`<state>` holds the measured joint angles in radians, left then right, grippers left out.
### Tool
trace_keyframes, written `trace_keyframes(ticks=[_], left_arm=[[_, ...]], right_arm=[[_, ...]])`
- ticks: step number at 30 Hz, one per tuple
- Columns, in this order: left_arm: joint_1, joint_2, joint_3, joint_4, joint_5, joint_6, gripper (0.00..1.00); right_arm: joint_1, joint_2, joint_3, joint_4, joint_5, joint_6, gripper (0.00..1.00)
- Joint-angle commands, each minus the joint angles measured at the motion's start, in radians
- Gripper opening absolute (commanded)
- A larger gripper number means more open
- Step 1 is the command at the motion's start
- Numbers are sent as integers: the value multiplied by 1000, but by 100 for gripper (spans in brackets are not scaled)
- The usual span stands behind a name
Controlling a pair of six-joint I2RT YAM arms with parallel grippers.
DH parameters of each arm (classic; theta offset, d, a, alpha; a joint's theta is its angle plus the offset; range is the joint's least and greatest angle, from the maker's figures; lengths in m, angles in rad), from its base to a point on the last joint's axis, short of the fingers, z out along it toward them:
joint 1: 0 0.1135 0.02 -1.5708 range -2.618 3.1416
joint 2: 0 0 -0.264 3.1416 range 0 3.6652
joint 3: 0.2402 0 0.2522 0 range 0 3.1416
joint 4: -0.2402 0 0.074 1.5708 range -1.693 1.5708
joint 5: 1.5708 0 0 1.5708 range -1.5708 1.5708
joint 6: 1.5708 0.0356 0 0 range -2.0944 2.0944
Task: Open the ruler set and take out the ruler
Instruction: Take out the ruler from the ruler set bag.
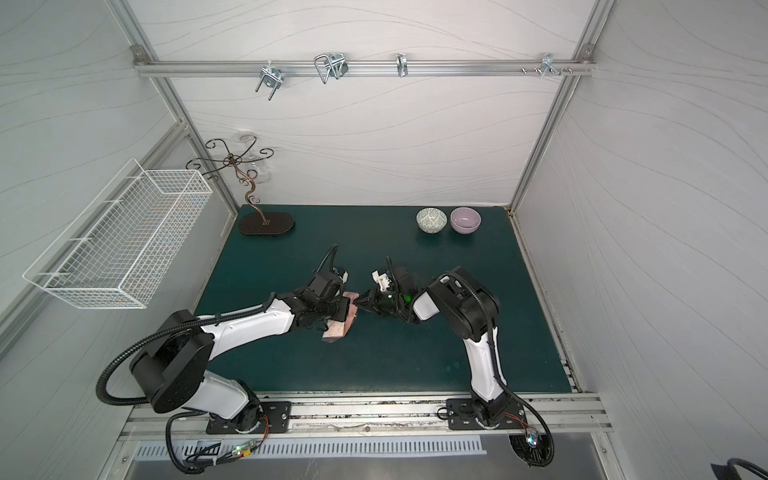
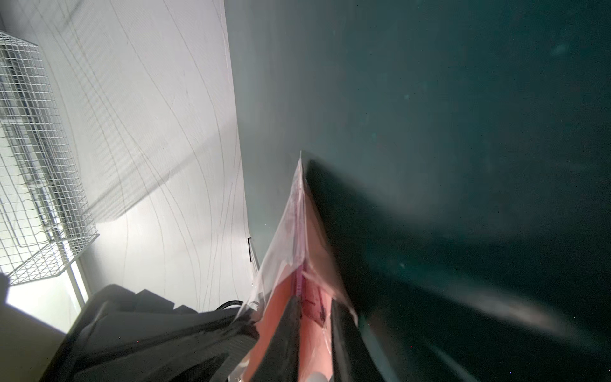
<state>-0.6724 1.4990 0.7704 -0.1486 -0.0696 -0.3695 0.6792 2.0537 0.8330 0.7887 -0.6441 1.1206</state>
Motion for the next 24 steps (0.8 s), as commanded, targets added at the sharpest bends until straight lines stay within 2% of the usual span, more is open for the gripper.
trace_keyframes(ticks=[1,14,24], left_arm=[[-6,9,44,29,4,2,0],[-11,-27,14,62,24,20,0],[-12,-96,-66,166,116,47,0]], right_arm=[[-2,34,17,41,3,36,20],[12,68,54,41,-8,12,21],[17,123,87,72,-55,-8,21]])
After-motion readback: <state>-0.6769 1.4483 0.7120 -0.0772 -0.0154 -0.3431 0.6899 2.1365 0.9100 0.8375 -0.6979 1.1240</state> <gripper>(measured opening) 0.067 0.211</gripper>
